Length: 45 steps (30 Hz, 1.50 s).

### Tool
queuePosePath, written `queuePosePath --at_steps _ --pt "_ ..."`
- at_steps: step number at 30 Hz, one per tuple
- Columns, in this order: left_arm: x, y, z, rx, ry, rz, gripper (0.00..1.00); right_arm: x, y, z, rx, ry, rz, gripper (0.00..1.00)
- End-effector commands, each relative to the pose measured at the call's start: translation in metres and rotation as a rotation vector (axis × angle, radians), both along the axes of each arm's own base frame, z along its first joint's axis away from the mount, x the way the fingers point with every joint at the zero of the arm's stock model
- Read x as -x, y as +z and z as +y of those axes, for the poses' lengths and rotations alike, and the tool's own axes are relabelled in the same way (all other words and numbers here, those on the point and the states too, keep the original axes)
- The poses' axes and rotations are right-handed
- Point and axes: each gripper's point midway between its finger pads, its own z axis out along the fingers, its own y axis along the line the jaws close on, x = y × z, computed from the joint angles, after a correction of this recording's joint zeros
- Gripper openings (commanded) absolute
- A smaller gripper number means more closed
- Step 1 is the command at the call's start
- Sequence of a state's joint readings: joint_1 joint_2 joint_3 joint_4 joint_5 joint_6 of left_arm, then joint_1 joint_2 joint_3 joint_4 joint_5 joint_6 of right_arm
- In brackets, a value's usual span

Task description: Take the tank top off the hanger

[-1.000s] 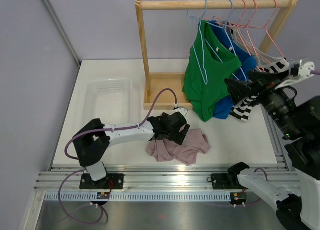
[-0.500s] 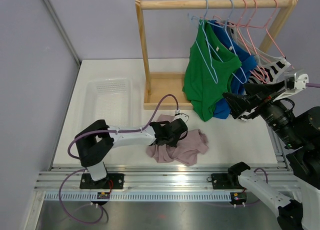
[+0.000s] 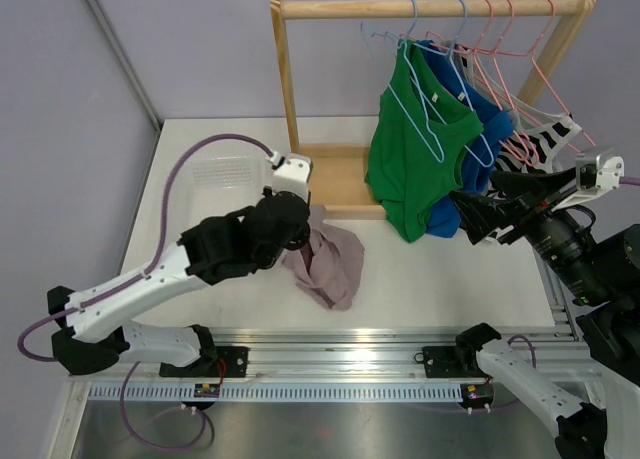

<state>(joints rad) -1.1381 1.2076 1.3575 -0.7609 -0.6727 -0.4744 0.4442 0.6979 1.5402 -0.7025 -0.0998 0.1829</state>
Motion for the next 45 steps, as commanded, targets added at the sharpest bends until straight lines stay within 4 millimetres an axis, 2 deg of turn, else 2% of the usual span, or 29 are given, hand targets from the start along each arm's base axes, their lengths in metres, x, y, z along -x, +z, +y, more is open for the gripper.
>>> queuePosePath --at_steps 1,3,4,6,7,8,10,11,13,14,16,17,18,20,21,23,24,25,26,27,28,30,33,36,38,40,42,44,45 --pt "-0.014 0.085 0.063 -0.022 0.181 -0.176 0.00 -0.003 0.007 0.005 0.001 0.017 -0.027 0.99" --pt "-0.017 0.110 0.082 -0.052 0.218 -0.222 0.00 -0.006 0.006 0.007 0.001 0.019 -0.023 0.99" --pt "-0.021 0.140 0.095 0.002 0.254 -0.255 0.00 -0.008 0.005 0.007 0.001 0.019 -0.018 1.00" --pt "-0.028 0.162 0.109 -0.002 0.274 -0.286 0.00 -0.011 0.004 0.009 0.002 0.018 -0.013 1.00" --pt "-0.032 0.186 0.128 0.037 0.320 -0.321 0.00 -0.013 0.003 0.010 0.007 0.019 -0.009 0.99" --pt "-0.034 0.201 0.137 0.054 0.338 -0.345 0.00 -0.016 0.001 0.010 0.012 0.013 -0.003 0.99" --pt "-0.045 0.220 0.157 0.024 0.400 -0.376 0.00 -0.020 0.000 0.010 0.020 0.003 0.002 0.99" --pt "-0.040 0.250 0.172 0.081 0.429 -0.429 0.00 -0.024 -0.001 0.009 0.024 -0.013 0.009 0.99" --pt "-0.045 0.272 0.190 0.084 0.482 -0.477 0.00 -0.028 -0.004 0.009 0.034 -0.022 0.021 0.99" --pt "-0.041 0.289 0.199 0.125 0.517 -0.525 0.00 -0.032 -0.007 0.010 0.039 -0.027 0.032 0.99" --pt "-0.041 0.299 0.222 0.078 0.624 -0.568 0.00 -0.035 -0.010 0.011 0.037 -0.027 0.045 0.99" --pt "-0.043 0.306 0.227 0.088 0.656 -0.595 0.00 -0.036 -0.012 0.013 0.037 -0.021 0.051 0.99" --pt "-0.047 0.305 0.231 0.051 0.675 -0.596 0.00 -0.036 -0.013 0.015 0.038 -0.013 0.054 0.99" --pt "-0.057 0.298 0.236 0.015 0.695 -0.580 0.00 -0.036 -0.014 0.017 0.034 0.000 0.057 1.00" --pt "-0.068 0.288 0.224 0.024 0.643 -0.559 0.00 -0.036 -0.015 0.018 0.033 0.003 0.059 1.00" --pt "-0.082 0.270 0.223 0.047 0.625 -0.521 0.00 -0.036 -0.016 0.018 0.029 0.002 0.057 0.99" --pt "-0.092 0.261 0.211 0.059 0.556 -0.499 0.00 -0.037 -0.017 0.019 0.030 0.005 0.061 0.99" --pt "-0.107 0.240 0.216 0.033 0.563 -0.451 0.00 -0.038 -0.019 0.020 0.028 0.006 0.069 0.99" --pt "-0.115 0.231 0.215 0.040 0.551 -0.431 0.00 -0.039 -0.020 0.020 0.028 0.007 0.071 0.99" --pt "-0.128 0.217 0.206 0.061 0.500 -0.391 0.00 -0.040 -0.021 0.021 0.030 0.006 0.079 0.99" --pt "-0.139 0.201 0.216 0.047 0.527 -0.354 0.00 -0.043 -0.023 0.023 0.032 0.008 0.090 0.99" --pt "-0.157 0.178 0.220 0.071 0.509 -0.293 0.00 -0.044 -0.024 0.024 0.034 0.012 0.096 0.99" --pt "-0.168 0.167 0.218 0.090 0.483 -0.268 0.00 -0.045 -0.026 0.025 0.036 0.015 0.100 0.99" --pt "-0.180 0.150 0.207 0.090 0.430 -0.217 0.00 -0.048 -0.029 0.024 0.043 0.004 0.104 1.00" --pt "-0.190 0.134 0.207 0.079 0.447 -0.179 0.00 -0.051 -0.032 0.024 0.048 -0.002 0.114 0.99" --pt "-0.198 0.113 0.212 0.077 0.477 -0.126 0.00 -0.055 -0.034 0.025 0.051 -0.008 0.126 1.00" --pt "-0.205 0.082 0.224 0.079 0.546 -0.043 0.00 -0.060 -0.039 0.021 0.057 -0.045 0.154 0.99" --pt "-0.203 0.057 0.234 0.096 0.612 0.036 0.00 -0.068 -0.036 0.008 0.052 -0.131 0.171 0.99" --pt "-0.199 0.037 0.241 0.086 0.649 0.081 0.00 -0.070 -0.034 0.002 0.046 -0.170 0.175 0.99"
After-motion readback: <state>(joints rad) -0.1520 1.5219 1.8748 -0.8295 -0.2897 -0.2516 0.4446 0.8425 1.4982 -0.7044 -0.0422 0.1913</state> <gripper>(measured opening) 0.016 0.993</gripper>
